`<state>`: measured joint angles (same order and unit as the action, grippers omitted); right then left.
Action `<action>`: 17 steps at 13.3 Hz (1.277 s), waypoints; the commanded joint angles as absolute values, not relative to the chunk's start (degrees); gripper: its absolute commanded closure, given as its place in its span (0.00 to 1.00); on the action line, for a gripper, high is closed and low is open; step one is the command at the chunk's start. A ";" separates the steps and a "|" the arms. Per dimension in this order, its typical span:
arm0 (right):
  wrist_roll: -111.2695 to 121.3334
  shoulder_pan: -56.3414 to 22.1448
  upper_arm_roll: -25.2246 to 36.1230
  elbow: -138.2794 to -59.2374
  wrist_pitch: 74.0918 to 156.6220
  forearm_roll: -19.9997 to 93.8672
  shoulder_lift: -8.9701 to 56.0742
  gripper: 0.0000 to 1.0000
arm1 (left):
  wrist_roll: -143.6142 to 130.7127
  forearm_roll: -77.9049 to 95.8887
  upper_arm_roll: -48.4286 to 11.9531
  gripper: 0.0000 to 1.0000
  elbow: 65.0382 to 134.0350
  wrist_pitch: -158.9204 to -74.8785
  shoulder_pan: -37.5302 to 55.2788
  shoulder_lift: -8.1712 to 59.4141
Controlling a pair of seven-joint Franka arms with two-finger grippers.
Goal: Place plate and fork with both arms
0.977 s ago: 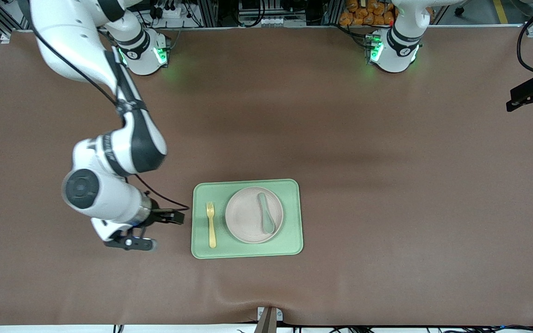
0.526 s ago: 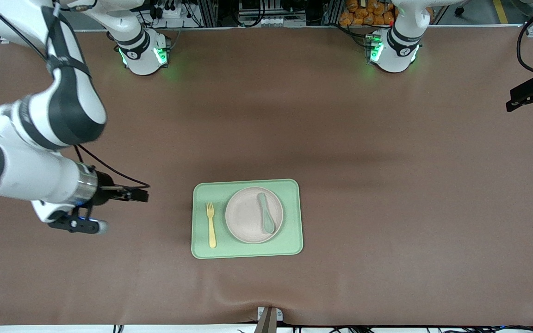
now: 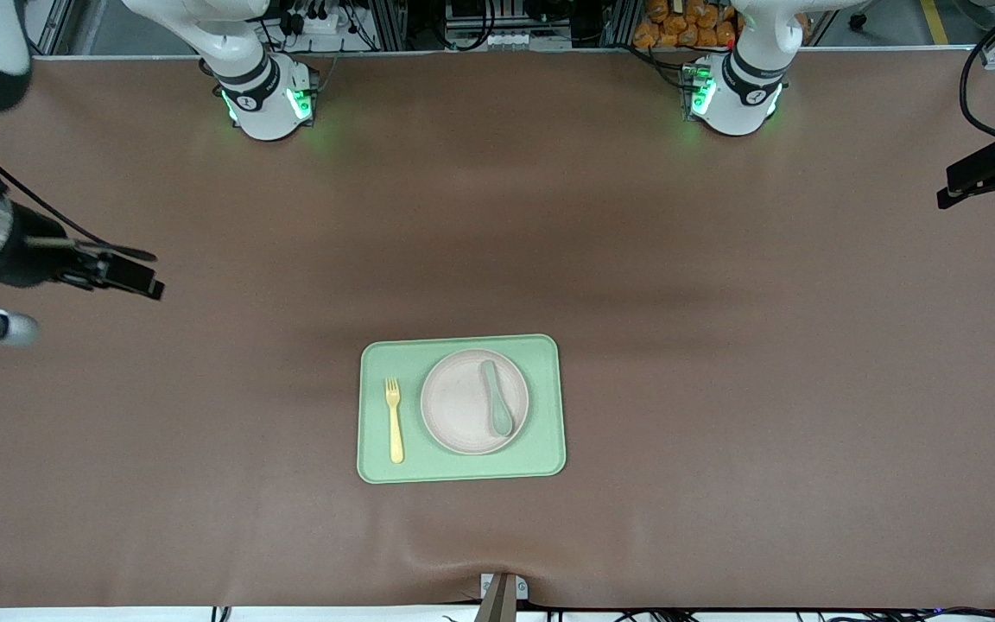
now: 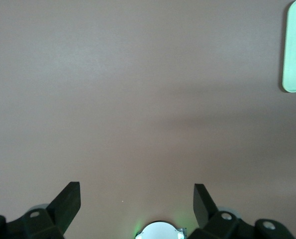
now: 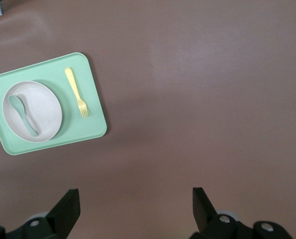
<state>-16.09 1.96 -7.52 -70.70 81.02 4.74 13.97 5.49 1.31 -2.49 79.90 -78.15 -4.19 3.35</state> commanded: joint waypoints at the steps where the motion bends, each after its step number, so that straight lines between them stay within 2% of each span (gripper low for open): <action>1: -10.74 2.37 -4.67 -86.34 85.93 4.48 1.89 0.00 | 5.10 2.29 -2.72 0.00 79.63 -78.49 -4.04 2.99; 3: -8.79 2.37 -4.22 -93.49 88.94 4.40 -3.67 0.00 | 4.57 1.94 -4.03 0.00 79.63 -78.40 -3.95 2.81; 5: -8.70 2.20 -4.22 -94.57 88.86 4.04 -4.22 0.00 | 1.42 0.80 -5.71 0.00 79.63 -78.40 -4.04 2.72; 9: -8.79 2.28 -4.39 -87.12 88.51 0.36 0.17 0.00 | 0.61 -0.09 -5.36 0.00 79.63 -78.40 -4.66 3.86; 11: -8.79 2.46 -4.39 -86.66 88.16 -0.17 0.18 0.00 | 0.62 -0.26 -5.19 0.00 79.63 -78.40 -4.66 4.22; 13: -9.32 2.20 -4.57 -86.57 83.95 -0.96 0.09 0.00 | 0.44 -1.14 -5.18 0.00 79.72 -78.40 -4.05 4.31; 17: -9.14 2.46 -4.48 -86.57 84.20 -0.79 0.09 0.00 | 0.00 -1.58 -5.36 0.00 79.72 -78.49 -3.96 4.31</action>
<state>-9.44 1.99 -4.02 -88.34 85.30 0.07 -0.79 0.71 -0.45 -5.08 79.89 -78.25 -4.27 4.54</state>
